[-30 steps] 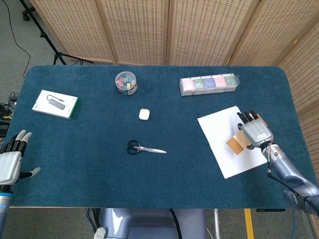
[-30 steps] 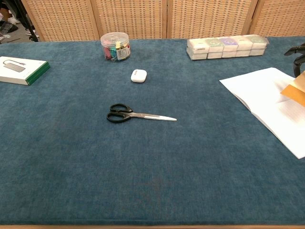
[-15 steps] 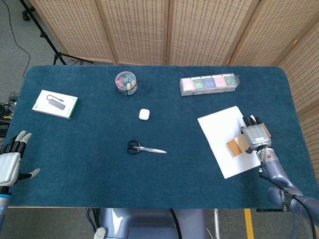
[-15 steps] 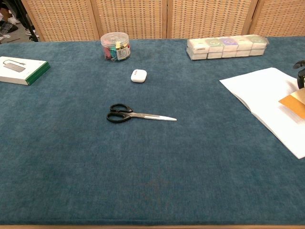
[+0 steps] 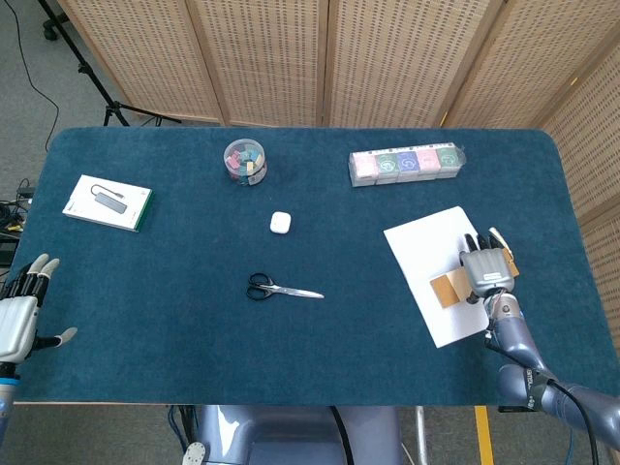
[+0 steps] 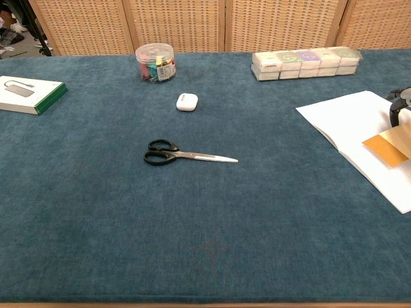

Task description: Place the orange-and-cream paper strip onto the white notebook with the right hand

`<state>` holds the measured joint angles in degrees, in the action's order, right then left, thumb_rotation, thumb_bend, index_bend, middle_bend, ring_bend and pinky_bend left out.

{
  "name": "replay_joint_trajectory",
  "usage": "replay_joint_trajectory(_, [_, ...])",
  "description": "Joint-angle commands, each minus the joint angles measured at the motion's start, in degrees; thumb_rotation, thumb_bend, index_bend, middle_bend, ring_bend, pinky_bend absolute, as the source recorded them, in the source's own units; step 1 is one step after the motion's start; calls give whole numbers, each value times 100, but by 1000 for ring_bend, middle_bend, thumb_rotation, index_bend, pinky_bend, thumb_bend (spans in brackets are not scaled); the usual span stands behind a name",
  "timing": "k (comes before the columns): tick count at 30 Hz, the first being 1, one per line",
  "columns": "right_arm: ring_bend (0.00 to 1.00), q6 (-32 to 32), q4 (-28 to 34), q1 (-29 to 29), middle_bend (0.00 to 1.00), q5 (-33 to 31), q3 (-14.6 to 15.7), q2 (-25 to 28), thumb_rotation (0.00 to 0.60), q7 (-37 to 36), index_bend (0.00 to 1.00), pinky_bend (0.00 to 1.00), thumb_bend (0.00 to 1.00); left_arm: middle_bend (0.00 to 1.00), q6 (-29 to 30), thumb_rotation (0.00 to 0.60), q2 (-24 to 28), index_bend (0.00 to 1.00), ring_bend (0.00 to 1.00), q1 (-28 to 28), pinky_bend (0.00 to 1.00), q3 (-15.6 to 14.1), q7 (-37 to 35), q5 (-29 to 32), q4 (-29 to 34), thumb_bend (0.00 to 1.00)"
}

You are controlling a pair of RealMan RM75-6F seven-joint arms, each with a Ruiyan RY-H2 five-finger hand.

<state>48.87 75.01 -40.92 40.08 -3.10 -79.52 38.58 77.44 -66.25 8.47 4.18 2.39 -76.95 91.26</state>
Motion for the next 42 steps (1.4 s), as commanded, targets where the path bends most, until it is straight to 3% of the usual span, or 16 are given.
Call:
replay_joint_trajectory(1, [0, 60, 73, -28, 35, -58, 22, -38, 600, 83, 509, 59, 106, 0, 1, 600, 2, 0, 0, -1, 170, 0, -2, 1, 0, 0])
replay_joint_trajectory(17, [0, 158, 209, -263, 33, -279, 154, -195, 600, 670, 509, 59, 114, 0, -20, 600, 31, 0, 0, -6, 170, 10, -49, 40, -4, 0])
replay_joint_trajectory(42, [0, 619, 476, -447, 30, -1244, 36, -304, 600, 1108, 509, 79, 107, 0, -39, 600, 72, 0, 0, -12, 170, 9, -101, 52, 3, 0])
